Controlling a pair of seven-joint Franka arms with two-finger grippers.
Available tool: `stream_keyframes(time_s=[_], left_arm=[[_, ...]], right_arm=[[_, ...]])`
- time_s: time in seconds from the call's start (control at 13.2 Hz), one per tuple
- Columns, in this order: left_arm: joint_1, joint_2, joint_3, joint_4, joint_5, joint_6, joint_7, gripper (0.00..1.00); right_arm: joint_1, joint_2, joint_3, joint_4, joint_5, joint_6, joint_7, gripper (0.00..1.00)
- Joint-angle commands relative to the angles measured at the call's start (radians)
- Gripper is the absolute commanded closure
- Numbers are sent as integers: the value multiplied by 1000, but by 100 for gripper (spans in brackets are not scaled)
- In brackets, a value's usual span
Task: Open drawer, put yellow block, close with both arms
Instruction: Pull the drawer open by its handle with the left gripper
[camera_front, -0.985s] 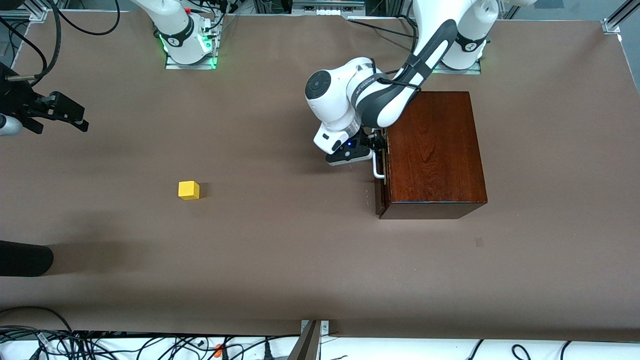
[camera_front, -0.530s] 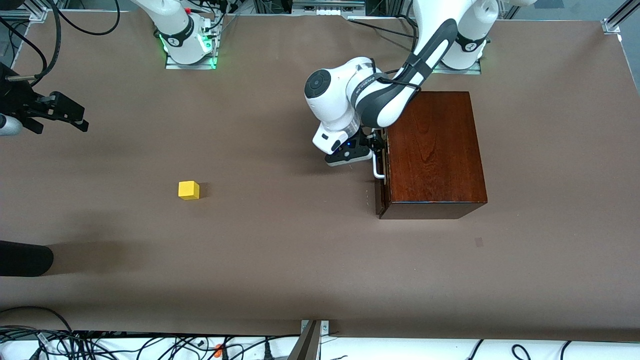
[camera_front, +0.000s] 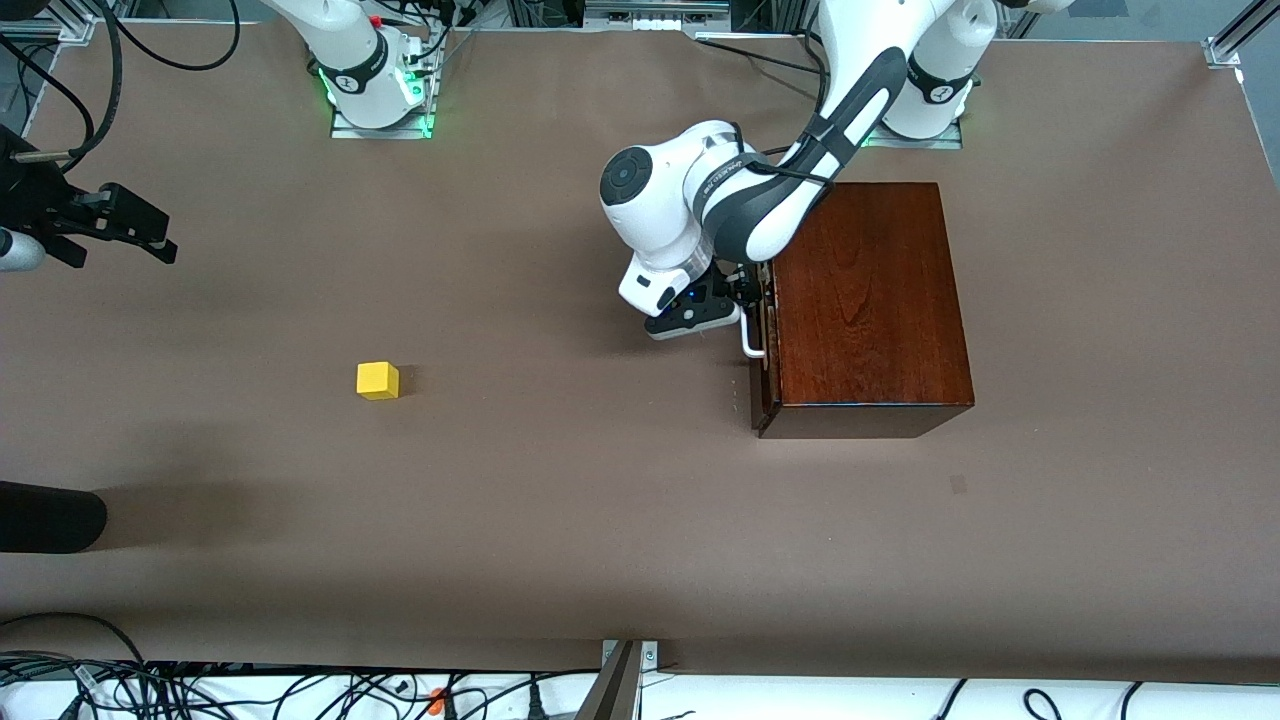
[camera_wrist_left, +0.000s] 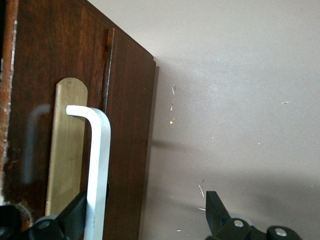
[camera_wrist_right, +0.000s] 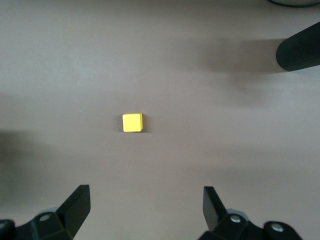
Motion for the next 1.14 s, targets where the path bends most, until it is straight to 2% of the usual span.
stream_keyframes(time_s=[0.0,0.23,0.61,1.06], left_arm=[[-37,74,-8,94,-10,48,-23,0],[-60,112,-8,167,-40,50,-22,0],[-81,126,-8,176,-41,89,-34,0],[-129,200,-8,300,-41,99,-72,0]], right_arm=[[-3,6,0,24,3,-12,1,0],[-3,6,0,23,3,-12,1,0],[-3,6,0,24,3,-12,1,0],[-3,6,-2,24,4,-10,1,0]])
